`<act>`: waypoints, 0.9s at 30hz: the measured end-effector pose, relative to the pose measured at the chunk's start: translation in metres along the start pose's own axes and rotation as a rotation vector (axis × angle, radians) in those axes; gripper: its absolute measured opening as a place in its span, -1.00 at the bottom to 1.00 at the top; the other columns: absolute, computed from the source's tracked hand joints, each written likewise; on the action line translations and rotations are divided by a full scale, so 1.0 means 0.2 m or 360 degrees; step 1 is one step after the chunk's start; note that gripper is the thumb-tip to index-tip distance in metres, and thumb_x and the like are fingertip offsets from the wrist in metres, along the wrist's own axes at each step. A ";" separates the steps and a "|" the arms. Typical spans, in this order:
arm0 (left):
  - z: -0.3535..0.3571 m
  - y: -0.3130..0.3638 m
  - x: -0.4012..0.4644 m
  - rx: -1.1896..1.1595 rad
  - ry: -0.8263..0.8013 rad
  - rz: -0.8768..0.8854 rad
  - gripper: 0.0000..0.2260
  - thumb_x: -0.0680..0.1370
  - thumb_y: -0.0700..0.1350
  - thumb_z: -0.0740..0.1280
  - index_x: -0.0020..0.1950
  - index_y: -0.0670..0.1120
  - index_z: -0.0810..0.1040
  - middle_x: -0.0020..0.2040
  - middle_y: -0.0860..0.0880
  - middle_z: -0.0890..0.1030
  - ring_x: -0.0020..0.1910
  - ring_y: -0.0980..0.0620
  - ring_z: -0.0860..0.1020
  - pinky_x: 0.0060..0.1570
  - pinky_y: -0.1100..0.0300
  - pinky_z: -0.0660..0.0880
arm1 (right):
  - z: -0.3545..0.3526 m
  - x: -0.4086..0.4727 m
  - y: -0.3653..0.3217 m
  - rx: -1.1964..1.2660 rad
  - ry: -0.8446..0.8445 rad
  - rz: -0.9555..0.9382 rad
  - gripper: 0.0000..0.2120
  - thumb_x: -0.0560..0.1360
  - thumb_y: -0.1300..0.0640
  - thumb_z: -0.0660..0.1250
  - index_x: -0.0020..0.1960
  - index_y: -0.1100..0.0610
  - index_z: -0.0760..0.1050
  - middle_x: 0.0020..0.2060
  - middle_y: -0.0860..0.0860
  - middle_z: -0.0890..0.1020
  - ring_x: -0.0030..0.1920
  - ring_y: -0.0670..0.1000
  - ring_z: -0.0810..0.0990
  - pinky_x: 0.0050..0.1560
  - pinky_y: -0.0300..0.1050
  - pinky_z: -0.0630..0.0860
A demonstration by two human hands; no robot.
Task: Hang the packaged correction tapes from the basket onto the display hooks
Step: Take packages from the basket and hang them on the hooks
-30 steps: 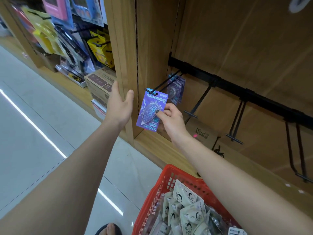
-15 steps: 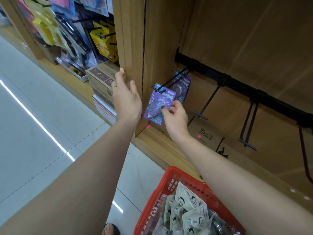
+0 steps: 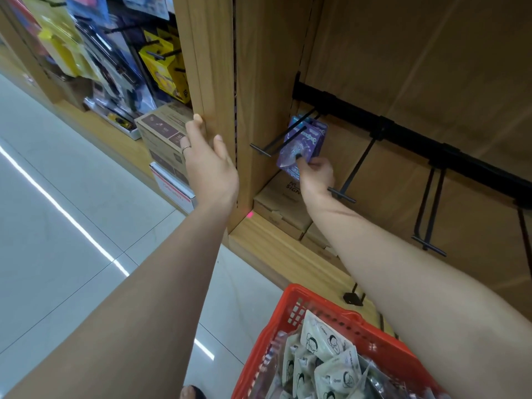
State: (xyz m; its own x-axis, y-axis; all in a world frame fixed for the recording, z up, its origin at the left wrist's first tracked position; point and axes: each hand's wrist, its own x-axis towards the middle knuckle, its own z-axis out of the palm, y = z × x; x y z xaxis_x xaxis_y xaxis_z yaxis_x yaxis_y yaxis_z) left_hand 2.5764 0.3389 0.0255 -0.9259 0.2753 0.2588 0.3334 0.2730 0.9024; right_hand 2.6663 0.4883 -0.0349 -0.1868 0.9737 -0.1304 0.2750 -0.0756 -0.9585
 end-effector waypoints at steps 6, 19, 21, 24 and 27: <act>-0.06 0.02 -0.06 -0.0038 -0.0362 -0.0304 -0.51 0.72 -0.16 0.21 0.63 -0.04 0.15 0.54 -0.11 0.34 0.35 0.01 0.49 0.33 0.08 0.49 | -0.26 -0.29 0.12 -0.0207 -0.0160 0.0036 -0.79 0.61 0.02 0.39 0.18 0.08 0.48 -0.09 -0.11 0.59 0.04 0.03 0.58 0.00 -0.16 0.45; -0.08 -0.16 -1.34 0.1081 -0.2075 0.0115 -0.58 0.65 -0.04 0.34 0.46 -0.16 0.39 0.32 -0.21 0.52 0.30 -0.19 0.53 0.19 0.09 0.45 | -1.30 -1.05 0.80 -0.0789 -0.0372 0.0026 -0.81 0.55 0.32 0.37 0.00 0.04 0.49 -0.25 -0.13 0.57 -0.22 -0.19 0.59 -0.27 -0.40 0.40; -0.08 -0.22 -1.48 0.1243 -0.2178 0.0110 -0.47 0.65 0.02 0.33 0.55 -0.16 0.30 0.44 -0.24 0.47 0.42 -0.21 0.45 0.34 0.03 0.42 | -1.36 -1.11 0.91 -0.0994 -0.0693 0.0205 -0.81 0.56 0.27 0.38 0.11 0.05 0.55 -0.04 -0.04 0.65 0.03 0.03 0.64 -0.09 -0.22 0.50; -0.08 -0.26 -1.59 0.1347 -0.2148 0.0137 -0.38 0.62 0.04 0.35 0.60 -0.13 0.22 0.52 -0.20 0.38 0.47 -0.20 0.38 0.36 -0.01 0.39 | -1.42 -1.18 1.02 -0.1255 -0.1025 0.0104 -0.52 0.55 0.28 0.38 0.45 0.08 0.48 0.42 0.05 0.52 0.43 0.14 0.42 0.41 -0.01 0.41; -0.06 -0.27 -1.65 0.1329 -0.2082 0.0040 -0.37 0.55 0.06 0.44 0.52 -0.13 0.28 0.43 -0.16 0.45 0.36 -0.15 0.47 0.28 -0.01 0.45 | -1.45 -1.22 1.04 -0.1278 -0.1123 0.0074 -0.32 0.54 0.30 0.38 0.60 0.00 0.32 0.57 0.02 0.35 0.55 0.11 0.31 0.50 0.09 0.36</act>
State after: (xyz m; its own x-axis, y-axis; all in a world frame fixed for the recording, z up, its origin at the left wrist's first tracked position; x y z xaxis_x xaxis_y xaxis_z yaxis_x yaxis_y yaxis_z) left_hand 2.8611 0.2217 -0.1049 -0.2721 0.7507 -0.6019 0.7588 0.5521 0.3456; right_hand 3.0424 0.2971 -0.1286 -0.5926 0.6097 -0.5264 0.7882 0.3043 -0.5348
